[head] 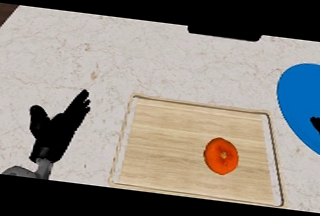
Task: Pick the squash from the tray and place it in the plate
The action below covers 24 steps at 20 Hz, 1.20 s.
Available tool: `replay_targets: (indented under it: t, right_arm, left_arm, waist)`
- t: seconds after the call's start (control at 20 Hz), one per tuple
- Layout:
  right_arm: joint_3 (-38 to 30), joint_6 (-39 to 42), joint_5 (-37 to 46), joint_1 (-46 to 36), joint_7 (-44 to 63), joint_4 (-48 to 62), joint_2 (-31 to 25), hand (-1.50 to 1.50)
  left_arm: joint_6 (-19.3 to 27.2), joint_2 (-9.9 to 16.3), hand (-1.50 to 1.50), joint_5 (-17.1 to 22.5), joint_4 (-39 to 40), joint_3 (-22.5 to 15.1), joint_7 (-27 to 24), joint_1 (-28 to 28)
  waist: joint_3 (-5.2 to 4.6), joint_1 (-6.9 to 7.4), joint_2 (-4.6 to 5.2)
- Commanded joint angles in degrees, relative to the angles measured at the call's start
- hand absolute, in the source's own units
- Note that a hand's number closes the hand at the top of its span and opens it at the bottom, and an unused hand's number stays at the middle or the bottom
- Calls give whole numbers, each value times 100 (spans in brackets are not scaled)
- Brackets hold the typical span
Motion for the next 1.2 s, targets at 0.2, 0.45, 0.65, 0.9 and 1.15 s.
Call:
replay_targets:
  t: [0.2,0.45,0.65,0.9,1.15]
  right_arm:
    - [1207,573,1097,-1138,1568,556,1010,-150]
    - [1377,723,1128,-1185,1507,763,1656,-150]
    - [1576,359,1605,-646,847,1230,1899,-150]
    - [1414,828,1864,-1439,1254,1744,2437,-150]
    - [1412,1030,2251,-1174,1265,1876,2361,-150]
  left_arm:
    - [-80,-170,0,-57,374,129,352,-323]
    - [-195,-210,0,-183,258,178,236,23]
    - [-203,-185,0,-189,-50,279,601,5]
    - [-176,-260,0,-402,-242,326,637,118]
    - [-253,-364,0,-508,-113,347,456,221]
  waist:
    - [-21,-42,27]
    - [-15,-64,14]
    - [-11,-78,11]
    - [-13,-40,14]
    - [-13,-60,12]
